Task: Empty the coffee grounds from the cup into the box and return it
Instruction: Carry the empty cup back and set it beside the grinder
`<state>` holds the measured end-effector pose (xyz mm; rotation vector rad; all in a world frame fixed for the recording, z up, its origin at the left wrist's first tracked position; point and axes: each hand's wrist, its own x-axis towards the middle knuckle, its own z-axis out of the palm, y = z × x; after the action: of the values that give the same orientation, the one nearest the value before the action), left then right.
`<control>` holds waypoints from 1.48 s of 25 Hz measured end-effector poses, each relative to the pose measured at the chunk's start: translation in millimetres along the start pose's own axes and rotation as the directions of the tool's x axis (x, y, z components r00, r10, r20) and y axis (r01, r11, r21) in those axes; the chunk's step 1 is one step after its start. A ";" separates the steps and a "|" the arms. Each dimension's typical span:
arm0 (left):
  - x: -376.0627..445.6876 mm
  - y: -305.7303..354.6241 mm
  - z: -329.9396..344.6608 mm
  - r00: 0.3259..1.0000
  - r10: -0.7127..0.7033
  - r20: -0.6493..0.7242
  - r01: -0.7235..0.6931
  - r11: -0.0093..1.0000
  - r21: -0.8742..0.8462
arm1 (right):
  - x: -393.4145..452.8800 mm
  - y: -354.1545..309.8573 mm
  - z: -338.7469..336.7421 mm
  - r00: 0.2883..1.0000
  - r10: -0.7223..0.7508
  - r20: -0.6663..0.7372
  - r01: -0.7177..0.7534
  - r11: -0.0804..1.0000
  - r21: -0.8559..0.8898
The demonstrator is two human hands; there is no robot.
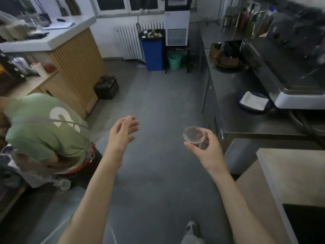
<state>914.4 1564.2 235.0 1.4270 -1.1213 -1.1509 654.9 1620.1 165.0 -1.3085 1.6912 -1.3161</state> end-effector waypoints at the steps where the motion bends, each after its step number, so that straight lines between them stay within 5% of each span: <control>1: 13.5 3.7 8.7 1.000 0.016 0.009 -0.016 0.999 0.030 | 19.3 1.8 -1.5 1.000 -0.005 0.014 0.005 1.000 -0.006; 13: 166.9 19.3 89.3 0.970 0.060 0.236 -0.129 0.949 0.288 | 203.0 22.1 13.3 0.993 0.016 0.113 -0.013 1.000 -0.026; 27: 451.8 50.4 124.3 0.836 0.148 0.528 -0.310 0.922 0.232 | 423.2 -6.0 104.2 0.997 0.078 -0.011 -0.079 0.991 -0.112; 37: 593.8 62.5 157.4 0.833 0.148 0.532 -0.314 0.920 0.236 | 559.2 8.1 152.7 0.998 0.069 -0.006 -0.069 0.996 -0.048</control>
<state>834.0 952.4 213.4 1.1915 -1.8732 -1.2411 611.2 1042.0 163.9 -1.2637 1.7647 -1.2464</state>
